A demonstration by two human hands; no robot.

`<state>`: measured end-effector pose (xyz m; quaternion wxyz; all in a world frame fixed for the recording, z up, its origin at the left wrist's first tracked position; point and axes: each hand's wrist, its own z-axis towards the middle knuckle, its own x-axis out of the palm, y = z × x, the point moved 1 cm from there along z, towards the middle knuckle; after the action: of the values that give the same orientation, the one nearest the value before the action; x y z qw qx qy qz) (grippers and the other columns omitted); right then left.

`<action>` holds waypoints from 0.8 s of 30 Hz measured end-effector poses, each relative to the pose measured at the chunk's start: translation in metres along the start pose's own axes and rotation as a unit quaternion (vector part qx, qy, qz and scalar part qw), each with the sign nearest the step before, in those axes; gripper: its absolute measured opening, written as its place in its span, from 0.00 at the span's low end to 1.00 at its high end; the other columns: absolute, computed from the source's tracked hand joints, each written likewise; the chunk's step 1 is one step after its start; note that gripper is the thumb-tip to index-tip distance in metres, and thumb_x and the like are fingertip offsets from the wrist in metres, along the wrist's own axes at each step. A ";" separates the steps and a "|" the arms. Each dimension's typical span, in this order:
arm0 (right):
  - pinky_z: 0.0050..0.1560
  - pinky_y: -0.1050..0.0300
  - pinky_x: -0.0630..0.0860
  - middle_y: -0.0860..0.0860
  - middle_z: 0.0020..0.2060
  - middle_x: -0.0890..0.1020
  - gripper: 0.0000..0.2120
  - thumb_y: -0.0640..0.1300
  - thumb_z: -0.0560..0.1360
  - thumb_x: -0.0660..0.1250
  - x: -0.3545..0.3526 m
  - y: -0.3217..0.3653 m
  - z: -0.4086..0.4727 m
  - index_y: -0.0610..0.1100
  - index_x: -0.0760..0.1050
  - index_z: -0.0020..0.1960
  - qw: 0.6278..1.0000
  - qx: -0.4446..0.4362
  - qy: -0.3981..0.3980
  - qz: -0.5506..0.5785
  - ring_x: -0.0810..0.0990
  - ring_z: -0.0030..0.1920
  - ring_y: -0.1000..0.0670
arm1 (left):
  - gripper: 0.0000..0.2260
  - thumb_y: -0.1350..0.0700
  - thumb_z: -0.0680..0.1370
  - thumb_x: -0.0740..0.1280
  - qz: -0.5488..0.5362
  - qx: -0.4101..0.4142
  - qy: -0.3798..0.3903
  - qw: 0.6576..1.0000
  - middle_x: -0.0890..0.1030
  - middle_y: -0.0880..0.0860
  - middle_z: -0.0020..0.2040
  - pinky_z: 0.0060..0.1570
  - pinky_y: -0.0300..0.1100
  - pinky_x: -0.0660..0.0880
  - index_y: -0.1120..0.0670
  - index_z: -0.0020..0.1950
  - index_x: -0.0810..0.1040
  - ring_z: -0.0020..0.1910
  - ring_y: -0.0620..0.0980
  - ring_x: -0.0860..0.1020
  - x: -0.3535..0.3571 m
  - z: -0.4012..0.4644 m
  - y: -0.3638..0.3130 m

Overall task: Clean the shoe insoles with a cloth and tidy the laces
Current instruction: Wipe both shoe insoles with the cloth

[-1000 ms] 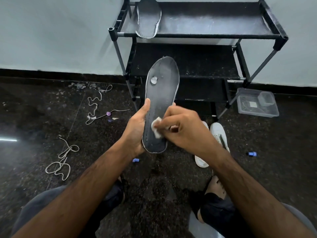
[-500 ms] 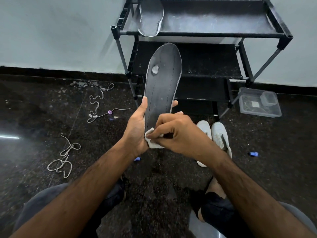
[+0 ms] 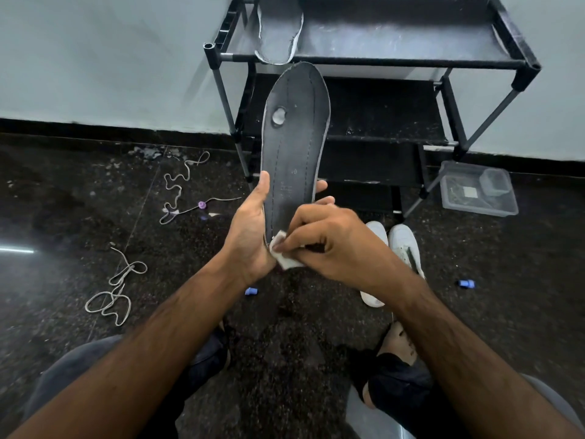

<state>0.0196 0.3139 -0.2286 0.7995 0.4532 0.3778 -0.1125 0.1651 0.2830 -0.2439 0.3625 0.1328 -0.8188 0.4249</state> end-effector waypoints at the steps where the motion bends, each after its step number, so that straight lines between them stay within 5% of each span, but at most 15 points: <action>1: 0.47 0.48 0.78 0.52 0.43 0.82 0.03 0.41 0.76 0.75 -0.002 -0.002 -0.001 0.45 0.87 0.49 0.998 0.006 -0.044 -0.036 0.80 0.44 0.52 | 0.31 0.40 0.85 0.49 -0.011 -0.002 -0.001 1.000 0.78 0.61 0.67 0.60 0.49 0.79 0.62 0.72 0.73 0.63 0.56 0.80 0.002 0.001 0.002; 5: 0.46 0.43 0.78 0.51 0.44 0.82 0.06 0.40 0.75 0.76 -0.003 -0.005 -0.001 0.45 0.86 0.51 0.988 0.049 -0.135 -0.061 0.81 0.45 0.48 | 0.26 0.44 0.86 0.50 -0.022 0.009 -0.006 1.000 0.75 0.61 0.70 0.70 0.51 0.71 0.60 0.74 0.71 0.69 0.57 0.75 0.004 0.003 0.009; 10: 0.48 0.62 0.78 0.58 0.43 0.81 0.07 0.39 0.72 0.79 0.007 -0.001 -0.001 0.47 0.88 0.48 0.997 0.022 0.078 0.019 0.80 0.45 0.60 | 0.30 0.41 0.85 0.47 -0.032 0.064 -0.040 0.997 0.80 0.60 0.65 0.56 0.55 0.81 0.61 0.66 0.79 0.61 0.56 0.81 -0.005 0.001 -0.010; 12: 0.53 0.67 0.76 0.60 0.45 0.82 0.07 0.38 0.72 0.78 0.000 -0.007 -0.005 0.46 0.88 0.49 0.989 0.071 0.104 0.075 0.81 0.48 0.61 | 0.28 0.42 0.85 0.47 0.014 0.094 -0.058 0.994 0.80 0.59 0.66 0.51 0.54 0.81 0.59 0.67 0.77 0.56 0.54 0.82 -0.007 0.001 -0.015; 18: 0.52 0.62 0.78 0.42 0.44 0.83 0.11 0.34 0.77 0.72 -0.033 -0.030 -0.010 0.36 0.81 0.59 0.925 0.191 -0.099 0.313 0.81 0.47 0.52 | 0.22 0.45 0.83 0.55 0.170 0.145 -0.058 0.973 0.79 0.58 0.67 0.47 0.50 0.76 0.51 0.76 0.67 0.52 0.55 0.79 -0.014 0.007 0.001; 21: 0.56 0.59 0.78 0.41 0.49 0.84 0.15 0.38 0.77 0.70 -0.028 -0.038 -0.008 0.39 0.80 0.63 0.853 0.236 -0.185 0.426 0.82 0.51 0.50 | 0.24 0.46 0.80 0.58 0.381 0.187 -0.056 0.904 0.77 0.53 0.67 0.53 0.46 0.75 0.36 0.77 0.62 0.55 0.49 0.76 -0.017 0.011 0.008; 24: 0.59 0.55 0.79 0.45 0.53 0.84 0.16 0.40 0.76 0.68 -0.027 -0.042 -0.006 0.37 0.78 0.63 0.761 0.274 -0.240 0.536 0.82 0.53 0.50 | 0.26 0.43 0.79 0.57 0.619 0.210 -0.076 0.753 0.70 0.48 0.64 0.65 0.48 0.66 0.30 0.77 0.56 0.60 0.48 0.68 -0.021 0.012 0.023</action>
<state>-0.0241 0.2905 -0.2388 0.6355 0.7400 -0.1782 0.1300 0.1622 0.2856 -0.2774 -0.0800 -0.2989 -0.6370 0.7061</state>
